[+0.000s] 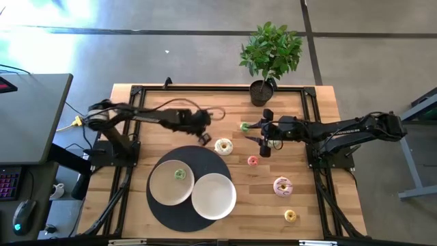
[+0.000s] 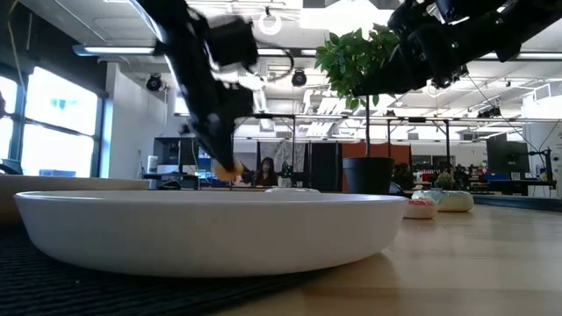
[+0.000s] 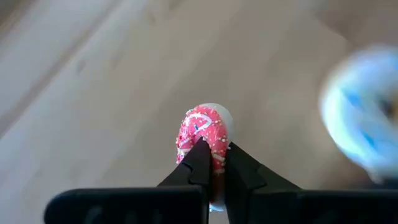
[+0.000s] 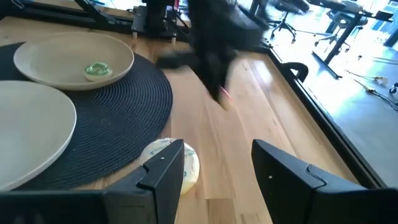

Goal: Pick & Place donuts
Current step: Put the top small pink donut on the left white plate

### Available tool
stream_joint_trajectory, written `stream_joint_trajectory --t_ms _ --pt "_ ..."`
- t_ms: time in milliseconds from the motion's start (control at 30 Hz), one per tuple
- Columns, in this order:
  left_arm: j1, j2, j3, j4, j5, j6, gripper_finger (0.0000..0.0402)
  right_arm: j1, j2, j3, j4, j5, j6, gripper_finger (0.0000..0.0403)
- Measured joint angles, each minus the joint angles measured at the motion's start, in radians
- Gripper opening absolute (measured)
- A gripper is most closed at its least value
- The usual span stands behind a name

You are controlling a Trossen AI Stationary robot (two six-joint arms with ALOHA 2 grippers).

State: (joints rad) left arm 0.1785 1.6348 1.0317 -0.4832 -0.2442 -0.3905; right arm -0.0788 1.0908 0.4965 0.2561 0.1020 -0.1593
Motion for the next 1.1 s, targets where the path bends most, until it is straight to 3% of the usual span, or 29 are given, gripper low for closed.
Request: stream_joint_trajectory --t_ms 133,333,600,833,1000,1100 --pt "-0.166 -0.098 0.0 -0.168 -0.06 -0.14 0.001 0.0 0.0 0.0 -0.019 0.0 0.001 0.0185" --pt "-0.489 -0.156 0.0 -0.404 -0.204 -0.52 0.0013 0.0 0.0 0.0 -0.034 -0.001 0.029 0.0185" --pt "-0.8 -0.116 0.0 -0.564 -0.218 -1.044 0.0014 0.0 0.0 0.0 -0.027 -0.001 0.031 0.0185" --pt "-0.909 -0.06 0.002 -0.574 -0.199 -1.241 0.0014 0.001 0.0 0.0 -0.026 -0.002 0.032 0.0185" --pt "-0.909 0.008 0.001 -0.6 -0.051 -1.274 0.0015 0.001 0.0 0.0 -0.025 -0.002 0.032 0.0185" --pt "-0.893 0.047 0.001 -0.602 -0.02 -1.264 0.0015 0.001 0.0 0.0 -0.008 -0.005 0.054 0.0185"
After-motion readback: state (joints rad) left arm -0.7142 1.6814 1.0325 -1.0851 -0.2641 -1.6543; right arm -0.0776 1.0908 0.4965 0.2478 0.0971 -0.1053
